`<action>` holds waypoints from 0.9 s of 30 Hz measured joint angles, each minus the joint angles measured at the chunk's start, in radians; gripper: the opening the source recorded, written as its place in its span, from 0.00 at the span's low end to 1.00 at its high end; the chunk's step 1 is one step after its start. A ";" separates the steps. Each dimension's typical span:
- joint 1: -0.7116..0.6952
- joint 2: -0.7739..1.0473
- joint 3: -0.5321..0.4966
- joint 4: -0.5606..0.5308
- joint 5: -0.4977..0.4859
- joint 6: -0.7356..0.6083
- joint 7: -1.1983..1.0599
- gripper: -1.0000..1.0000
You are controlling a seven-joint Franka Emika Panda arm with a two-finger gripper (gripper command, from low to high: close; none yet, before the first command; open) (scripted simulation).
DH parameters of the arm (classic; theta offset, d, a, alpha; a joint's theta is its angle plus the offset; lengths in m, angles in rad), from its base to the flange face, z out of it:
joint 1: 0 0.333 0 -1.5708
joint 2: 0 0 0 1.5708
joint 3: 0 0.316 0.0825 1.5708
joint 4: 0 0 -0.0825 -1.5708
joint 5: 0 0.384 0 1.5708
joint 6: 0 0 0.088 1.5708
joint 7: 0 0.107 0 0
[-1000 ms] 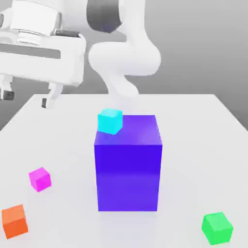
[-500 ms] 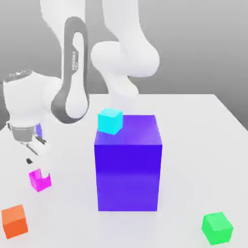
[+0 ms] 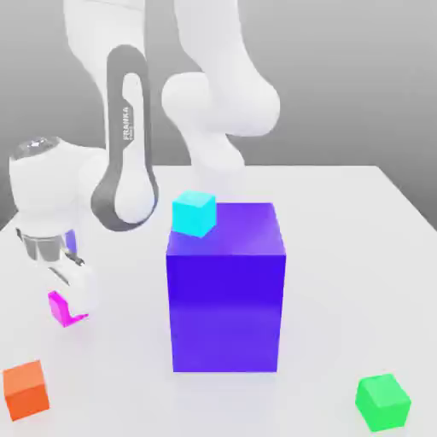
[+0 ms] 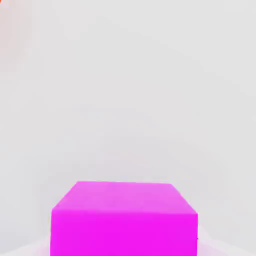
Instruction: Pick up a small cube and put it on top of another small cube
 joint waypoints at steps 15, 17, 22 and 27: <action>0.353 0.083 0.261 0.282 -0.101 -0.183 0.306 0.00; 0.409 0.084 0.308 0.301 -0.118 -0.206 0.324 0.00; 0.542 0.079 0.429 0.338 -0.159 -0.259 0.359 0.00; 0.707 0.236 0.462 0.422 -0.294 -0.202 0.441 1.00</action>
